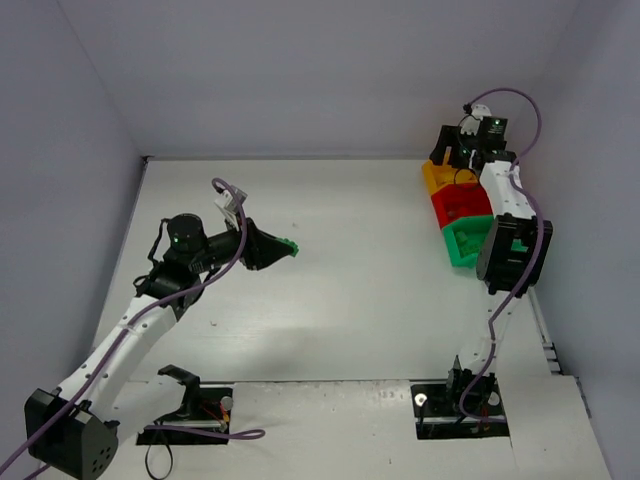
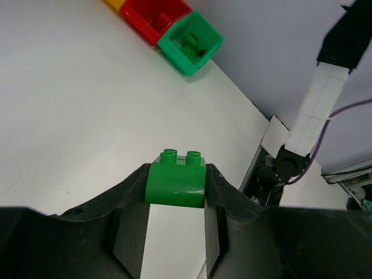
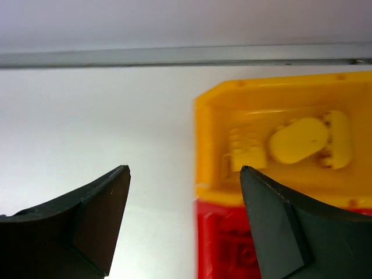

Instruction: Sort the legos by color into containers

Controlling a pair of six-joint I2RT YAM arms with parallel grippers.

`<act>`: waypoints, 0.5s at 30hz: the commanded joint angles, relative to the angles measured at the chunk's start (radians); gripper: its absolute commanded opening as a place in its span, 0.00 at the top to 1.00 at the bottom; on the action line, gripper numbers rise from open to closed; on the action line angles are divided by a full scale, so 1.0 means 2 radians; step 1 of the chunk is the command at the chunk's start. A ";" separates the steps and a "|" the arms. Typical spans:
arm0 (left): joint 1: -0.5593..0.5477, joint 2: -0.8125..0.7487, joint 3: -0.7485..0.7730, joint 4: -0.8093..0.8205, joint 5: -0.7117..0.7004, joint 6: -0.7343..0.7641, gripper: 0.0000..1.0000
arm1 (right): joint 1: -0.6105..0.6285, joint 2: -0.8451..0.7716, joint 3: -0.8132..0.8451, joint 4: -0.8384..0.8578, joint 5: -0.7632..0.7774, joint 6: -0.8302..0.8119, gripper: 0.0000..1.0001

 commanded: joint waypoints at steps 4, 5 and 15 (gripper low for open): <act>0.002 0.032 0.064 0.047 -0.025 -0.042 0.86 | 0.104 -0.236 -0.146 0.084 -0.155 -0.046 0.27; 0.003 0.038 0.068 0.051 -0.027 -0.051 0.86 | 0.121 -0.257 -0.194 0.093 -0.158 -0.048 0.27; 0.004 0.068 0.125 0.024 -0.044 -0.148 0.86 | 0.321 -0.441 -0.327 0.138 -0.187 -0.045 0.26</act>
